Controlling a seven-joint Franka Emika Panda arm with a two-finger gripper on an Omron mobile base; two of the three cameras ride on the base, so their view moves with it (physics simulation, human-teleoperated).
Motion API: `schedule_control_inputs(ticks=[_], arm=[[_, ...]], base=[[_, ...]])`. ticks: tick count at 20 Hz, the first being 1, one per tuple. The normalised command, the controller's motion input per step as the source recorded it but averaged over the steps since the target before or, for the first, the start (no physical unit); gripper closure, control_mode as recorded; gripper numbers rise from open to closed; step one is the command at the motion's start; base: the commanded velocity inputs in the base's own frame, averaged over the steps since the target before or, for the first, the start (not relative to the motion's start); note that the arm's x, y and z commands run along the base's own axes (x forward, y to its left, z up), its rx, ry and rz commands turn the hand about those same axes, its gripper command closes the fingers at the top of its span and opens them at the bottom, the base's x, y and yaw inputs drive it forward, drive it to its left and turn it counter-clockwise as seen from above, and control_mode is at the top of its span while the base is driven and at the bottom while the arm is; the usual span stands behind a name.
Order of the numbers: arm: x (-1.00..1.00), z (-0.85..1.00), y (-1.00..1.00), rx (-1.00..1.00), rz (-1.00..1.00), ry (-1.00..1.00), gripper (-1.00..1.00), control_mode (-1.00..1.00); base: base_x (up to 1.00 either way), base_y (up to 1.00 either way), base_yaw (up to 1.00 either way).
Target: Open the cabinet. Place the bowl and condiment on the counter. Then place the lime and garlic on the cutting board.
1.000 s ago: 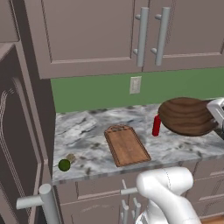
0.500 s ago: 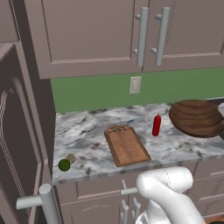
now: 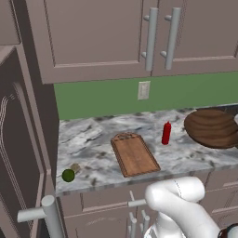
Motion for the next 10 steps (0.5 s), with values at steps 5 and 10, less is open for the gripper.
schedule_control_inputs(ticks=[5, 10], arm=[[0.31, -0.30, -0.09, 0.00, 0.07, 0.00, 1.00, -1.00], [0.34, -0.32, -0.10, 0.00, 0.09, 0.01, 1.00, -1.00]], base=[[0.00, 0.00, 0.00], [0.00, 0.00, 0.00]])
